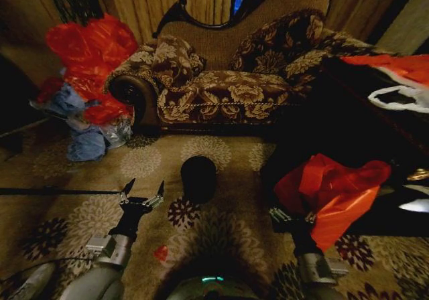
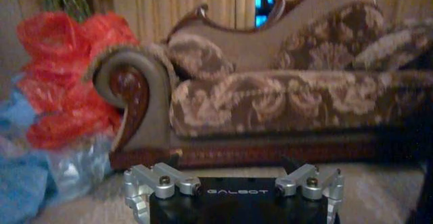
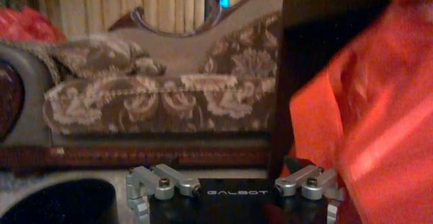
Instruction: Place a garbage bag over the trash bin.
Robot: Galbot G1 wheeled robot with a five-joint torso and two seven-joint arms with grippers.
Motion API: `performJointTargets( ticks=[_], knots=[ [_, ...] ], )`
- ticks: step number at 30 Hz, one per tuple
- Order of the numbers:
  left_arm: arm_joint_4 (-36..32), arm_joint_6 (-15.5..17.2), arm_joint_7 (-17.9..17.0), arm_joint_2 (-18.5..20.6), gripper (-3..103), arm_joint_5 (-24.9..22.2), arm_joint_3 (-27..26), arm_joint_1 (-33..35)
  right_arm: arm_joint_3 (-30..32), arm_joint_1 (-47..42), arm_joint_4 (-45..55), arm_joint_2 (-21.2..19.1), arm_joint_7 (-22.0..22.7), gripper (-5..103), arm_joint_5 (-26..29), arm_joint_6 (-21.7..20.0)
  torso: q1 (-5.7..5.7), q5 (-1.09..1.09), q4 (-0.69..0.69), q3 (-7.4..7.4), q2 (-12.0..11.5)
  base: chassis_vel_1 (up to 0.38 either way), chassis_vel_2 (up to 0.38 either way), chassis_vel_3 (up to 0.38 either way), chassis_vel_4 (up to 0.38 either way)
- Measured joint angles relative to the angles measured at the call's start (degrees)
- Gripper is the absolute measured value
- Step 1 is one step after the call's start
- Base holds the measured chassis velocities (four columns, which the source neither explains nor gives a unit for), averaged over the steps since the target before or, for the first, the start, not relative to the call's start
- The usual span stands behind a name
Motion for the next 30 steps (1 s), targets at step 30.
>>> performJointTargets(
  ticks=[30],
  knots=[
    [-0.46,1.59,-0.27,2.03,100,-1.56,2.06,-1.31,-0.79,0.89,-2.92,-0.85,-0.04,100,0.18,0.46,0.00,0.00,-0.01,0.00,0.00,0.000,0.000,0.000,0.000]
  ],
)
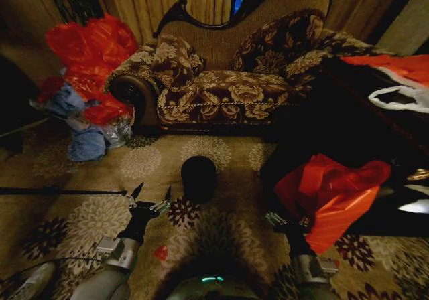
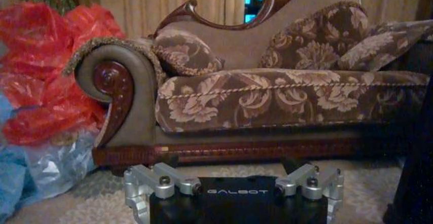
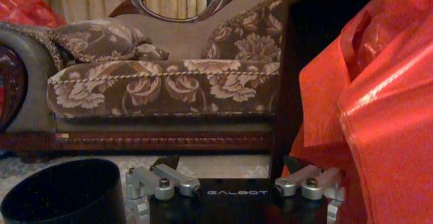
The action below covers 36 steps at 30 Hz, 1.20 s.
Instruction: Place a garbage bag over the trash bin.
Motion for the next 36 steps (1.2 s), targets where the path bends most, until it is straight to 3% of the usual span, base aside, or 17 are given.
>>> performJointTargets(
  ticks=[2,3,5,6,9,10,15,17,18,21,24,26,27,29,30,33,36],
  knots=[
    [-0.01,0.60,-0.39,0.76,100,-5.88,1.22,-0.80,-0.02,0.08,-0.61,-0.23,-0.04,100,-0.26,0.44,0.00,0.00,0.01,0.00,0.00,0.000,0.000,0.000,0.000],
    [-0.01,0.60,-0.39,0.76,100,-5.88,1.22,-0.80,-0.02,0.08,-0.61,-0.23,-0.04,100,-0.26,0.44,0.00,0.00,0.01,0.00,0.00,0.000,0.000,0.000,0.000],
    [0.20,2.10,-1.13,3.61,100,-17.46,3.21,-3.61,-0.30,0.26,-1.73,-0.90,-0.05,100,-0.21,0.76,0.00,0.00,0.01,0.00,0.00,0.000,0.000,0.000,0.000],
    [0.20,2.10,-1.13,3.61,100,-17.46,3.21,-3.61,-0.30,0.26,-1.73,-0.90,-0.05,100,-0.21,0.76,0.00,0.00,0.01,0.00,0.00,0.000,0.000,0.000,0.000],
    [2.79,1.39,-3.01,10.74,100,-32.92,7.89,-11.00,-0.42,1.22,-4.71,-3.08,-0.12,100,-0.06,2.07,0.00,0.00,-0.01,0.01,0.00,0.000,0.000,0.000,0.000],
    [2.79,1.39,-3.01,10.74,100,-32.92,7.89,-11.00,-0.42,1.22,-4.71,-3.08,-0.12,100,-0.06,2.07,0.00,0.00,-0.01,0.01,0.00,0.000,0.000,0.000,0.000],
    [5.36,2.30,-10.49,20.43,100,-48.63,17.36,-25.04,0.17,3.47,-7.38,-5.70,-0.26,100,1.37,2.82,0.00,-0.01,-0.02,0.01,0.00,0.000,0.000,0.000,0.000],
    [5.48,2.94,-11.74,21.47,100,-50.62,19.14,-27.29,0.27,4.13,-7.93,-6.12,-0.38,100,1.52,2.84,0.00,0.00,-0.02,0.01,0.00,0.000,0.000,0.000,0.000],
    [6.14,4.08,-13.65,23.15,100,-53.97,23.51,-32.78,0.46,5.54,-9.13,-7.17,-0.54,100,1.95,2.84,0.00,0.03,0.01,0.01,-0.01,0.000,0.000,0.000,0.000],
    [7.18,4.77,-15.49,23.72,100,-57.46,29.29,-40.40,0.61,6.92,-10.20,-8.61,-0.51,100,2.81,2.61,0.00,0.00,0.02,0.01,0.00,0.000,0.000,0.000,0.000],
    [8.64,4.94,-17.17,23.15,100,-61.46,35.10,-49.60,0.63,7.20,-10.62,-9.72,-0.45,100,3.61,2.41,0.00,0.01,0.01,0.01,0.00,0.000,0.000,0.000,0.000],
    [11.09,5.60,-18.61,20.70,100,-67.17,41.94,-61.13,0.50,6.49,-11.14,-10.51,-0.43,100,4.05,2.39,0.01,0.00,0.01,0.01,-0.01,0.000,0.000,0.000,0.000],
    [11.09,5.60,-18.61,20.70,100,-67.17,41.94,-61.13,0.50,6.49,-11.14,-10.51,-0.43,100,4.05,2.39,0.01,0.00,0.01,0.01,-0.01,0.000,0.000,0.000,0.000],
    [13.31,6.06,-21.83,16.17,100,-74.60,49.36,-71.49,0.29,6.12,-12.14,-10.55,-0.56,100,3.78,2.70,0.01,0.03,-0.01,0.01,0.00,0.000,0.000,0.000,0.000],
    [13.31,6.06,-21.83,16.17,100,-74.60,49.36,-71.49,0.29,6.12,-12.14,-10.55,-0.56,100,3.78,2.70,0.01,0.03,-0.01,0.01,0.00,0.000,0.000,0.000,0.000],
    [17.99,6.13,-25.39,6.16,100,-85.06,58.08,-80.52,-0.40,6.72,-13.60,-10.34,-0.66,100,3.07,2.84,0.00,0.04,-0.03,0.00,-0.01,0.000,0.000,0.000,0.000],
    [21.79,6.12,-25.72,0.49,100,-88.09,60.93,-82.24,-0.52,7.20,-14.35,-10.03,-0.65,100,2.99,2.85,0.00,0.02,-0.01,0.00,-0.01,0.000,0.000,0.000,0.000]
  ],
)
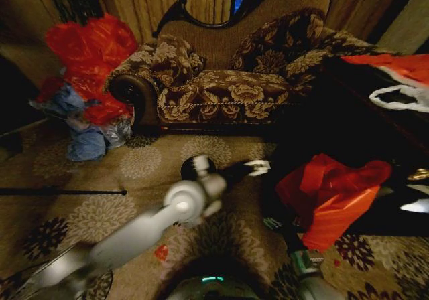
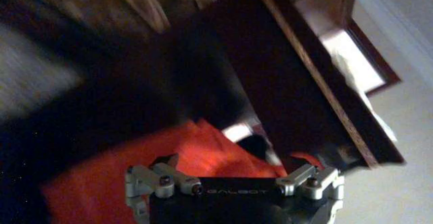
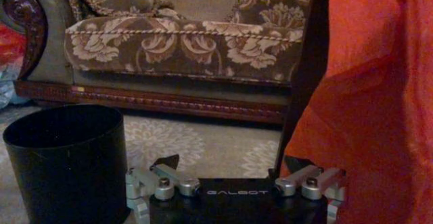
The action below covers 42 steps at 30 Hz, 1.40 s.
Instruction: Place a garbage bag over the trash bin.
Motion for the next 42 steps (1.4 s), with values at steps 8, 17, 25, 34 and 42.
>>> performJointTargets(
  ticks=[8,17,25,34,42],
  knots=[
    [12.52,0.11,0.59,-14.40,100,-1.68,1.47,0.65,2.14,-0.55,-1.79,-0.58,0.11,100,1.09,1.03,0.00,0.00,0.01,0.00,0.00,0.000,0.000,0.000,0.000],
    [17.09,1.66,-0.06,-18.90,100,-2.84,1.24,2.86,2.35,-1.54,-1.54,-1.72,0.13,100,2.07,1.37,0.00,-0.02,0.02,0.00,0.01,0.000,0.000,0.000,0.000],
    [16.17,2.36,0.46,-17.86,100,-1.74,1.27,4.79,2.31,-2.00,-1.57,-2.45,0.91,100,2.32,1.71,0.00,-0.02,0.02,-0.01,0.01,0.000,0.000,0.000,0.000],
    [19.48,2.40,2.96,-18.64,82,0.40,1.65,5.62,2.07,-1.81,-1.49,-2.40,1.46,100,2.30,1.59,0.00,-0.02,0.01,0.00,0.01,0.000,0.000,0.000,0.000],
    [21.95,3.22,6.10,-19.87,54,1.43,1.65,6.64,1.99,-2.00,-1.42,-2.30,1.47,100,1.83,1.35,0.00,-0.02,0.01,0.00,0.01,0.000,0.000,0.000,0.000]
  ],
)
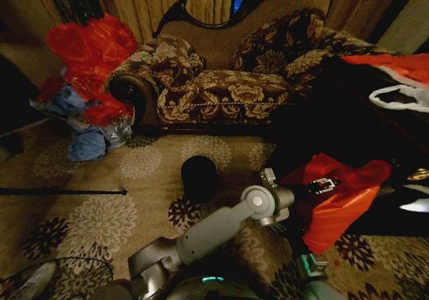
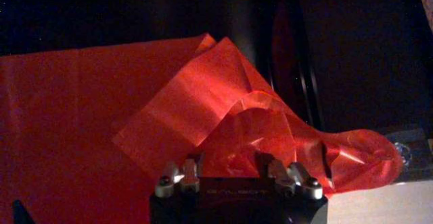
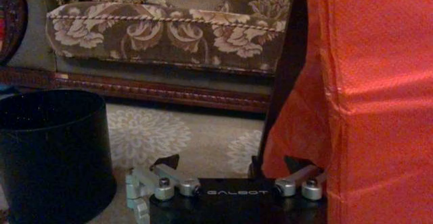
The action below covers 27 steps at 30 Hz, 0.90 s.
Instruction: Place a garbage bag over the trash bin.
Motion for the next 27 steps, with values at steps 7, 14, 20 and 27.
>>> performJointTargets(
  ticks=[7,14,20,27],
  knots=[
    [0.13,0.06,1.14,0.63,27,0.64,0.07,0.49,-0.23,-0.10,-0.25,0.30,-0.01,100,-0.66,0.07,0.00,0.00,0.00,0.00,0.00,0.000,0.000,0.000,0.000],
    [-1.78,0.00,1.50,3.55,2,2.15,-0.01,2.10,-0.76,-0.42,-0.59,0.66,-0.22,100,-1.56,0.39,0.00,-0.01,0.00,0.00,0.00,0.000,0.000,0.000,0.000],
    [-3.72,-0.02,1.58,6.81,0,4.28,-0.27,4.55,-1.13,-0.72,-1.22,1.21,-0.87,100,-2.46,1.04,0.00,-0.02,0.00,0.00,0.00,0.000,0.000,0.000,0.000],
    [-5.94,0.52,1.43,13.84,0,7.28,-1.65,8.64,-2.08,-1.41,-2.94,1.93,-2.75,100,-4.53,3.07,0.00,-0.02,0.00,0.00,0.00,0.000,0.000,0.000,0.000]
  ],
)
